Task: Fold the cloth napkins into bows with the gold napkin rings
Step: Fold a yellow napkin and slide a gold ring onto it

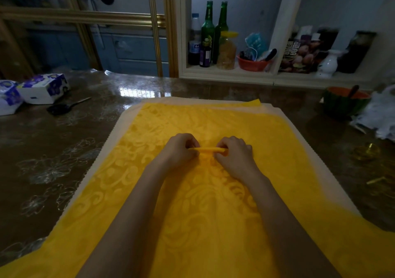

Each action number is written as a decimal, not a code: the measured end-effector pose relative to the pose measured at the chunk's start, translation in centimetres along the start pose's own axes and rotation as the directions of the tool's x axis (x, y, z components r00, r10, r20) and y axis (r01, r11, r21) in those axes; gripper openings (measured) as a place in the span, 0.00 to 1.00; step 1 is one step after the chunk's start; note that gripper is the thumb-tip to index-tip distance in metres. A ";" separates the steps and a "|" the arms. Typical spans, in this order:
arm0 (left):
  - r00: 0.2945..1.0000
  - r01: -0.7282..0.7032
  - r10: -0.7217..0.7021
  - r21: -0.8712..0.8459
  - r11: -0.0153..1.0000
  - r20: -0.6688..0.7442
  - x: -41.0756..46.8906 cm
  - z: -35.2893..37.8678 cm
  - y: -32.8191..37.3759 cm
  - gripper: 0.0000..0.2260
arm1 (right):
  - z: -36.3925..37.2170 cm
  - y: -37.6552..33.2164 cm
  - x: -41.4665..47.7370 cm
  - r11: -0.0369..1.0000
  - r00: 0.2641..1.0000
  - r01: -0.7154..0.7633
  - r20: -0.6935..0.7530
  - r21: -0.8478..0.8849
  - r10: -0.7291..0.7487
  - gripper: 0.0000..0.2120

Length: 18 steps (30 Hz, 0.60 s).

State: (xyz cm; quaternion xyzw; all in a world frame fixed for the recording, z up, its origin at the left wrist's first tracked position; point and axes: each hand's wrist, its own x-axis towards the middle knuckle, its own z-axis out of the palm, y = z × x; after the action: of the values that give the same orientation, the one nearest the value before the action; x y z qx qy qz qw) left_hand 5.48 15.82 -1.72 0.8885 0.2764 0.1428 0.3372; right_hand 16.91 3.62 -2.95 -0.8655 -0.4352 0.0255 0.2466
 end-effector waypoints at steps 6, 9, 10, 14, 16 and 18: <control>0.994 0.057 -0.056 -0.017 0.998 0.090 0.1 -0.3 0.5 0.02 | -0.5 -0.6 -0.3 0.998 0.999 0.039 0.027 0.051 -0.040 0.08; 0.987 0.093 -0.087 -0.041 0.995 0.138 0.1 -0.4 0.7 0.10 | -0.9 -0.5 -0.4 0.997 0.997 0.046 0.061 0.057 -0.049 0.10; 0.985 0.092 -0.086 -0.037 0.995 0.148 0.0 -0.5 0.8 0.10 | -1.0 -0.5 -0.4 0.998 0.996 0.048 0.077 0.044 -0.051 0.09; 0.982 0.055 -0.055 0.007 0.998 0.183 -0.3 -0.8 1.0 0.03 | -1.6 -0.5 -0.2 1.000 0.985 0.008 0.174 0.022 -0.012 0.08; 0.981 0.041 -0.049 0.044 0.998 0.186 -0.4 -0.9 1.1 0.04 | -2.0 -0.5 -0.1 0.999 0.983 -0.004 0.184 0.038 -0.003 0.07; 0.980 0.048 -0.064 0.089 0.995 0.187 -0.6 -0.9 1.4 0.11 | -2.2 -0.6 -0.2 1.000 0.983 0.008 0.182 0.026 -0.013 0.07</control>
State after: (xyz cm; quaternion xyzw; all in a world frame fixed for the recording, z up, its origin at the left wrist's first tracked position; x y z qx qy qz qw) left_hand 5.13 15.07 -0.19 0.9034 0.2737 0.0364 0.3279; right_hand 16.94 2.89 -0.81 -0.8541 -0.4601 0.1084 0.2168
